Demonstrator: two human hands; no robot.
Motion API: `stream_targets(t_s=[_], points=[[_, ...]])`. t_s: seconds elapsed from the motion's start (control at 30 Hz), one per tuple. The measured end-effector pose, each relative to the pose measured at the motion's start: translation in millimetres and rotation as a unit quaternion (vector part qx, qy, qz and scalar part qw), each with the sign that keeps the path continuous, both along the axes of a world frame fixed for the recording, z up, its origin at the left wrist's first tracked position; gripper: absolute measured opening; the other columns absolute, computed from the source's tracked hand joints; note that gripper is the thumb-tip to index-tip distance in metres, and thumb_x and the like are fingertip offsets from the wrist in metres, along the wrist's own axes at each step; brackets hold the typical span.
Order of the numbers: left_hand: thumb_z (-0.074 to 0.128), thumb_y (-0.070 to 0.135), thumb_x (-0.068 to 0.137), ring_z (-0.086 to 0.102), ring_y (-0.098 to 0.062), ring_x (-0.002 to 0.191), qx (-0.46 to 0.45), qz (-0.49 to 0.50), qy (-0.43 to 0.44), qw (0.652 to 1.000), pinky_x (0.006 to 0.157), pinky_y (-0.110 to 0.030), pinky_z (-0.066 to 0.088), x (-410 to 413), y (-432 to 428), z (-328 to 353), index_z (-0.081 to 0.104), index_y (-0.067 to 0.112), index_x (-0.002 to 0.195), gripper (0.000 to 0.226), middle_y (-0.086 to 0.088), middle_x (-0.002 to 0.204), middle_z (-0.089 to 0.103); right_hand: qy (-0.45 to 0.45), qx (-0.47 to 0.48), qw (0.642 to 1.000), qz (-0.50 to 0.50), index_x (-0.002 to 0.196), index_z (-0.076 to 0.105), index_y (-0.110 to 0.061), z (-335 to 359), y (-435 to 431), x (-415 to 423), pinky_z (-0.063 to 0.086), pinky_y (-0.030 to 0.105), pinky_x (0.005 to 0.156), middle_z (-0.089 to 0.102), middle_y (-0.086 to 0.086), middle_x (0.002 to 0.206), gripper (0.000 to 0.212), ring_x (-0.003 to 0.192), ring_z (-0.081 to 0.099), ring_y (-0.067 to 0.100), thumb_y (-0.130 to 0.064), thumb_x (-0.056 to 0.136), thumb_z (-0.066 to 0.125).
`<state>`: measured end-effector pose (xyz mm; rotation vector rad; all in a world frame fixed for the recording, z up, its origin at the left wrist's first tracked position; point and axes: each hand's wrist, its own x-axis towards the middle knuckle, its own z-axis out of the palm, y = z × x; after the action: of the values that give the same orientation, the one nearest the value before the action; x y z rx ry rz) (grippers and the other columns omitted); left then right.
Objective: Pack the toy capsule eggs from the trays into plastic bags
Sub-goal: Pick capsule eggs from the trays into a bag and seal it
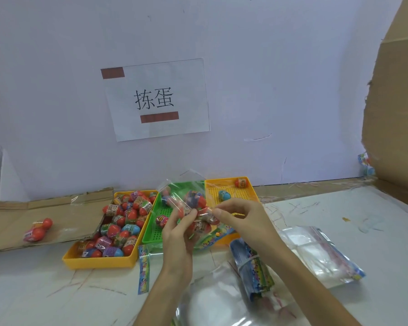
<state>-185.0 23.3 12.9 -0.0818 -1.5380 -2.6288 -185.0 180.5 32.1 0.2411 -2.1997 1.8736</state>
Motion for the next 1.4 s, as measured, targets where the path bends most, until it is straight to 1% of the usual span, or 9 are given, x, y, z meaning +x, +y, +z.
stream_targets(t_s=[0.1, 0.3, 0.57, 0.77, 0.97, 1.13, 1.2, 1.3, 1.4], points=[[0.071, 0.029, 0.076, 0.073, -0.022, 0.098, 0.027, 0.019, -0.007, 0.999, 0.08, -0.037, 0.06, 1, 1, 1, 0.074, 0.016, 0.119, 0.045, -0.013, 0.116, 0.075, -0.041, -0.045, 0.998, 0.019, 0.098, 0.075, -0.027, -2, -1, -1, 0.06, 0.028, 0.061, 0.074, 0.003, 0.089, 0.021, 0.079, 0.073, 0.014, -0.038, 0.082, 0.082], [0.071, 0.031, 0.076, 0.069, -0.031, 0.105, 0.074, 0.063, -0.06, 0.994, 0.089, -0.042, 0.055, -1, -2, 2, 0.068, 0.007, 0.127, 0.056, -0.022, 0.123, 0.069, -0.054, 0.076, 0.993, 0.066, 0.095, 0.074, -0.017, -10, -5, -2, 0.06, 0.027, 0.065, 0.077, 0.001, 0.087, 0.016, 0.072, 0.075, 0.014, -0.032, 0.094, 0.071], [0.06, 0.024, 0.097, 0.075, -0.017, 0.086, 0.105, 0.091, -0.073, 0.988, 0.063, -0.027, 0.059, -3, 0, 0, 0.07, 0.012, 0.123, 0.031, -0.007, 0.103, 0.078, -0.09, 0.111, 0.984, 0.108, 0.079, 0.074, -0.017, -5, -4, 0, 0.049, 0.021, 0.059, 0.075, -0.005, 0.071, 0.02, 0.063, 0.068, 0.007, -0.022, 0.097, 0.066], [0.068, 0.025, 0.087, 0.075, -0.019, 0.084, 0.039, 0.066, -0.05, 0.996, 0.064, -0.027, 0.06, 0, -2, 1, 0.073, 0.015, 0.119, 0.034, -0.009, 0.105, 0.077, -0.023, 0.042, 0.997, 0.058, 0.092, 0.07, -0.036, 2, 4, 0, 0.057, 0.025, 0.061, 0.071, -0.014, 0.09, 0.004, 0.082, 0.071, 0.011, -0.039, 0.091, 0.072], [0.068, 0.031, 0.077, 0.073, -0.03, 0.099, 0.008, 0.036, -0.013, 0.999, 0.087, -0.044, 0.057, 4, 5, 5, 0.072, 0.011, 0.12, 0.048, -0.016, 0.112, 0.075, 0.013, 0.051, 0.998, 0.02, 0.077, 0.072, -0.026, -1, 6, -2, 0.06, 0.029, 0.074, 0.073, -0.004, 0.078, 0.015, 0.077, 0.07, 0.011, -0.03, 0.091, 0.074], [0.067, 0.031, 0.078, 0.072, -0.028, 0.098, 0.019, 0.034, -0.004, 0.999, 0.083, -0.042, 0.058, 5, 5, 5, 0.071, 0.009, 0.122, 0.05, -0.018, 0.116, 0.073, -0.019, 0.03, 0.999, 0.032, 0.077, 0.071, -0.022, 3, 6, 0, 0.053, 0.018, 0.061, 0.074, -0.001, 0.078, 0.014, 0.073, 0.068, 0.01, -0.025, 0.091, 0.074], [0.068, 0.032, 0.078, 0.072, -0.027, 0.097, 0.008, 0.03, 0.012, 0.999, 0.078, -0.04, 0.062, 4, 4, 3, 0.074, 0.013, 0.117, 0.044, -0.016, 0.113, 0.075, -0.027, 0.007, 0.999, 0.019, 0.089, 0.072, -0.024, 5, 7, 0, 0.056, 0.021, 0.062, 0.074, -0.004, 0.085, 0.003, 0.077, 0.071, 0.013, -0.025, 0.09, 0.075], [0.076, 0.031, 0.076, 0.075, -0.027, 0.093, -0.038, 0.01, 0.028, 0.999, 0.067, -0.036, 0.061, 6, 5, 2, 0.078, 0.024, 0.108, 0.033, -0.012, 0.107, 0.077, -0.007, -0.052, 0.999, 0.007, 0.108, 0.068, -0.029, 8, 8, 0, 0.058, 0.029, 0.068, 0.073, -0.007, 0.095, 0.022, 0.083, 0.072, 0.016, -0.033, 0.087, 0.076], [0.074, 0.032, 0.079, 0.074, -0.031, 0.098, -0.098, -0.013, 0.055, 0.994, 0.073, -0.042, 0.062, 7, 9, -1, 0.077, 0.026, 0.109, 0.031, -0.012, 0.108, 0.076, 0.02, -0.062, 0.998, -0.003, 0.105, 0.07, -0.028, 11, 7, 4, 0.059, 0.03, 0.069, 0.074, -0.004, 0.094, 0.024, 0.083, 0.071, 0.016, -0.037, 0.084, 0.076]])
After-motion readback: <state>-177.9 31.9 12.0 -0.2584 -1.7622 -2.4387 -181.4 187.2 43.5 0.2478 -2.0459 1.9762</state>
